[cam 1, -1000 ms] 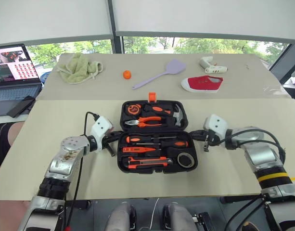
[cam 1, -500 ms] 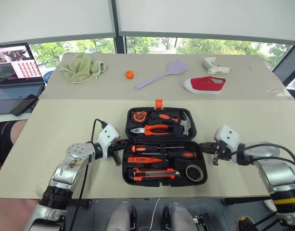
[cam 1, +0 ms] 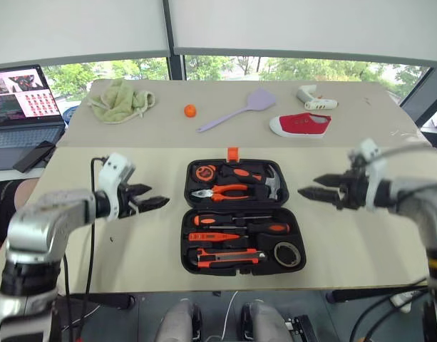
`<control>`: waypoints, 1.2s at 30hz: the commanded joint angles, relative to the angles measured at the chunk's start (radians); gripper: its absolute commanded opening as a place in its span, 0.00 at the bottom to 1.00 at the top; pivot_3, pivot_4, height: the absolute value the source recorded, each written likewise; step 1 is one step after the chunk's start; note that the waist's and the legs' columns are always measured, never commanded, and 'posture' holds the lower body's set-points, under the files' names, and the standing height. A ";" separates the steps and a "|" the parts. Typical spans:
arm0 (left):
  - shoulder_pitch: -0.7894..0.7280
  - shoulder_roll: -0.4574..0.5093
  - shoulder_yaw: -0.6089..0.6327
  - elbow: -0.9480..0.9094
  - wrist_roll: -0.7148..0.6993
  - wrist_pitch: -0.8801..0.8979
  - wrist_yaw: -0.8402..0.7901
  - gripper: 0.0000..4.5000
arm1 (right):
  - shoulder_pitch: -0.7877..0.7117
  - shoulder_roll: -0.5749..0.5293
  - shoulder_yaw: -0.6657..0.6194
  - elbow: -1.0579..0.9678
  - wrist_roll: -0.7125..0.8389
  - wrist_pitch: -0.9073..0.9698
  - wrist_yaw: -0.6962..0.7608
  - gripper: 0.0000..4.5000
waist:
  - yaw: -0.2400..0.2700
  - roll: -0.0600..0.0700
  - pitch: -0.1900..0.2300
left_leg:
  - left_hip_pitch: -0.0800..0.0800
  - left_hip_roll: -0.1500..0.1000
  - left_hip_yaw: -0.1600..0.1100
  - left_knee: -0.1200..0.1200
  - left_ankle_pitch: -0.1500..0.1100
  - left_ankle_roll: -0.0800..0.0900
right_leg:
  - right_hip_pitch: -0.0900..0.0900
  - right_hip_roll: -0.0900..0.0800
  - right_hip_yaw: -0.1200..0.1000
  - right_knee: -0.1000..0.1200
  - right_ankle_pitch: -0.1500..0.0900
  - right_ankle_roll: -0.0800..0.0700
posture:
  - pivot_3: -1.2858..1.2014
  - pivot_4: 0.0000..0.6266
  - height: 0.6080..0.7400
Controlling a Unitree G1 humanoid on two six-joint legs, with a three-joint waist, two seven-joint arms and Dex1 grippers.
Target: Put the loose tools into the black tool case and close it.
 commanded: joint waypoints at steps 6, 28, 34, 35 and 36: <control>-0.134 -0.148 -0.095 0.137 0.054 0.056 0.163 1.00 | -0.223 0.070 0.207 0.298 -0.102 0.004 -0.052 0.99 | -0.011 -0.002 0.001 | -0.004 -0.003 0.003 0.001 0.000 0.000 | -0.004 -0.001 0.003 -0.001 0.000 0.001 | 0.52 0.24 1.00; -0.218 -0.253 -0.082 0.481 0.039 -0.096 0.096 0.50 | -0.369 0.197 0.257 0.797 -0.236 -0.190 0.044 0.00 | -0.013 -0.002 0.001 | -0.003 -0.002 0.002 0.001 0.002 -0.002 | -0.002 -0.001 0.000 0.000 0.000 0.001 | 0.52 0.24 1.00; -0.199 -0.261 -0.008 0.507 0.009 -0.135 0.089 0.03 | -0.308 0.202 0.164 0.725 -0.202 -0.341 0.082 0.00 | -0.016 -0.003 0.001 | -0.002 -0.002 0.002 0.001 0.002 -0.002 | -0.001 -0.001 0.000 0.001 0.000 0.001 | 0.52 0.24 1.00; -0.189 -0.260 0.011 0.492 -0.005 -0.145 0.082 0.01 | -0.277 0.202 0.131 0.662 -0.179 -0.388 0.099 0.00 | -0.017 -0.003 0.001 | -0.002 -0.002 0.002 0.001 0.002 -0.002 | -0.001 -0.002 0.000 0.001 0.000 0.001 | 0.52 0.24 1.00; -0.175 -0.262 0.031 0.471 -0.016 -0.172 0.075 0.01 | -0.247 0.204 0.098 0.602 -0.160 -0.433 0.108 0.00 | -0.018 -0.003 0.001 | -0.002 -0.001 0.002 0.001 0.002 -0.002 | -0.001 -0.001 0.001 0.001 0.000 0.001 | 0.52 0.24 1.00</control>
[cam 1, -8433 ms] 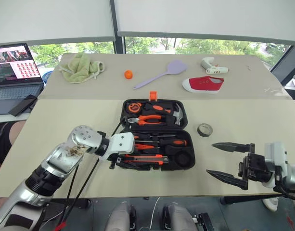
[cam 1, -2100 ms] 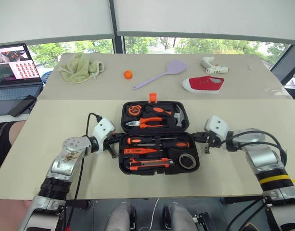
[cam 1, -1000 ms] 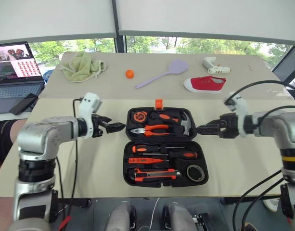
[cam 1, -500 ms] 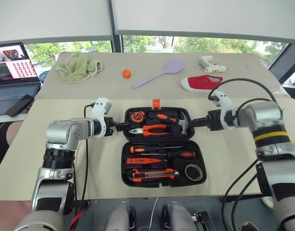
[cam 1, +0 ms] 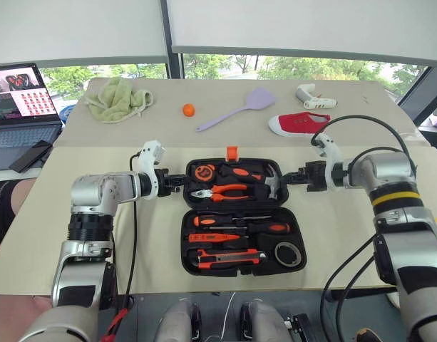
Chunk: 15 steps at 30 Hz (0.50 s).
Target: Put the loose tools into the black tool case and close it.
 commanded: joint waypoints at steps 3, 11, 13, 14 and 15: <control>0.095 0.001 0.092 -0.129 -0.051 -0.200 -0.080 0.01 | 0.165 -0.026 -0.144 -0.364 0.073 -0.236 0.048 0.00 | -0.007 0.001 0.000 | -0.001 0.000 0.000 -0.001 0.000 -0.001 | -0.002 0.000 0.001 0.001 0.000 0.000 | 0.52 0.24 1.00; 0.381 0.012 0.151 -0.420 0.013 -0.642 -0.181 0.01 | 0.585 -0.040 -0.234 -0.822 -0.081 -0.891 -0.001 0.00 | -0.009 0.001 0.001 | -0.001 0.001 0.001 -0.003 0.001 -0.002 | -0.003 0.001 0.001 -0.001 0.000 0.000 | 0.52 0.24 1.00; 0.485 0.010 0.147 -0.460 0.113 -0.901 -0.195 0.01 | 0.727 -0.066 -0.230 -0.853 -0.171 -1.139 0.012 0.00 | -0.008 0.001 0.001 | -0.001 0.001 0.001 -0.004 0.001 -0.003 | -0.003 0.001 0.001 -0.003 0.000 0.000 | 0.52 0.24 1.00; 0.532 0.012 0.137 -0.478 0.133 -0.962 -0.208 0.01 | 0.782 -0.074 -0.230 -0.849 -0.200 -1.233 0.011 0.00 | -0.009 0.001 0.001 | 0.003 0.001 0.002 -0.008 0.000 -0.003 | -0.001 0.001 0.002 -0.005 0.000 0.000 | 0.52 0.24 1.00; 0.562 0.016 0.128 -0.488 0.139 -0.998 -0.218 0.01 | 0.814 -0.080 -0.231 -0.845 -0.213 -1.285 0.006 0.00 | -0.009 0.001 0.001 | 0.006 0.001 0.004 -0.009 0.000 -0.003 | 0.001 0.001 0.003 -0.005 0.000 0.000 | 0.52 0.24 1.00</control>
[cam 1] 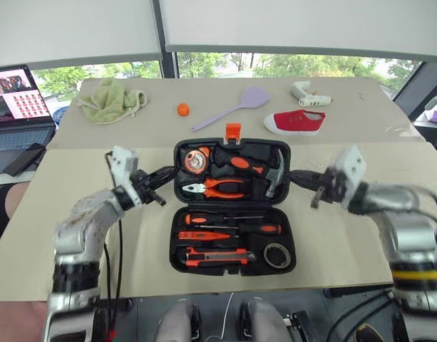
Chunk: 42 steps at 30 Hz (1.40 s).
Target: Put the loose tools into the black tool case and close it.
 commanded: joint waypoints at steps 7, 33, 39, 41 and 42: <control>0.389 0.108 0.012 0.012 0.164 -0.647 -0.213 0.16 | 0.355 -0.052 0.007 0.025 -0.280 -0.800 -0.088 0.08 | 0.002 0.001 -0.001 | 0.009 0.001 0.001 -0.004 -0.005 -0.007 | 0.006 -0.001 0.002 0.000 -0.002 -0.001 | 0.52 0.24 1.00; -0.111 0.231 -0.304 0.367 0.244 -0.287 -0.318 0.01 | 0.450 -0.188 0.305 -0.367 -0.012 0.046 -0.052 0.00 | 0.021 -0.004 -0.001 | 0.002 0.004 -0.001 -0.003 -0.001 0.008 | -0.001 0.005 -0.001 0.001 -0.001 -0.006 | 0.52 0.24 1.00; -0.111 0.198 -0.307 0.358 0.231 -0.268 -0.305 0.01 | 0.315 -0.105 0.298 -0.313 -0.102 0.101 -0.129 0.00 | 0.025 -0.006 -0.001 | 0.002 0.005 -0.001 -0.002 0.000 0.008 | -0.001 0.005 -0.001 0.002 -0.004 -0.001 | 0.52 0.24 1.00; -0.077 0.181 -0.300 0.305 0.214 -0.235 -0.287 0.01 | 0.273 -0.096 0.270 -0.260 -0.121 0.100 -0.145 0.00 | 0.027 -0.006 -0.001 | 0.001 0.004 -0.002 -0.001 -0.001 0.008 | -0.001 0.004 -0.001 0.003 -0.003 -0.002 | 0.52 0.24 1.00; -0.057 0.170 -0.297 0.277 0.212 -0.231 -0.273 0.01 | 0.250 -0.092 0.261 -0.228 -0.125 0.098 -0.146 0.00 | 0.028 -0.006 -0.001 | 0.001 0.004 -0.002 0.000 -0.001 0.008 | -0.001 0.003 -0.001 0.003 -0.001 -0.005 | 0.52 0.24 1.00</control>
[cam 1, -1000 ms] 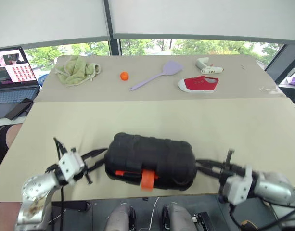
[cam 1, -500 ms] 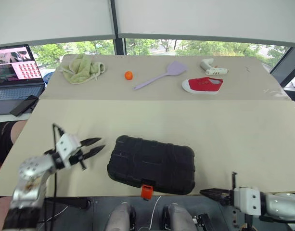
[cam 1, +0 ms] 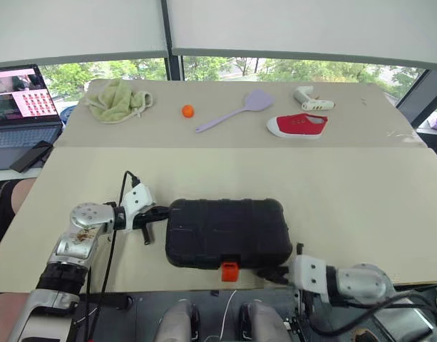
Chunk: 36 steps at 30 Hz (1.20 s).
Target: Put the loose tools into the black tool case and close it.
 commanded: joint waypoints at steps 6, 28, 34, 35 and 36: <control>0.156 -0.092 0.007 -0.260 -0.077 0.117 0.107 0.01 | -0.175 0.041 -0.091 0.253 -0.032 -0.055 -0.048 0.00 | -0.001 0.000 0.000 | -0.002 0.000 0.001 0.005 0.002 -0.003 | 0.001 -0.002 -0.001 0.000 0.001 0.000 | 0.52 0.24 1.00; -0.333 -0.223 -0.265 -0.096 -0.062 0.268 -0.003 0.01 | 0.037 0.033 -0.229 0.150 0.121 0.027 -0.010 0.00 | 0.001 0.000 0.000 | 0.000 -0.003 -0.002 0.009 0.000 0.000 | 0.008 -0.002 -0.002 0.000 -0.001 0.006 | 0.52 0.24 1.00; -0.302 -0.246 -0.425 -0.011 0.097 0.309 0.025 0.01 | 0.055 0.113 -0.195 0.128 0.061 -0.004 -0.087 0.00 | -0.002 0.005 -0.008 | 0.003 -0.003 -0.002 0.008 -0.001 0.001 | 0.010 -0.002 -0.001 -0.001 -0.001 0.006 | 0.52 0.24 1.00; -0.290 -0.248 -0.430 -0.023 0.095 0.326 0.022 0.01 | 0.051 0.125 -0.192 0.129 0.055 -0.005 -0.096 0.00 | -0.002 0.005 -0.009 | 0.005 -0.003 -0.002 0.008 -0.004 0.007 | 0.012 -0.003 -0.001 -0.001 -0.002 0.008 | 0.52 0.24 1.00; -0.278 -0.249 -0.431 -0.036 0.093 0.339 0.022 0.01 | 0.045 0.136 -0.189 0.130 0.051 -0.006 -0.104 0.00 | -0.002 0.005 -0.013 | 0.006 -0.003 -0.002 0.008 -0.006 0.009 | 0.014 -0.003 -0.001 -0.002 -0.004 0.011 | 0.52 0.24 1.00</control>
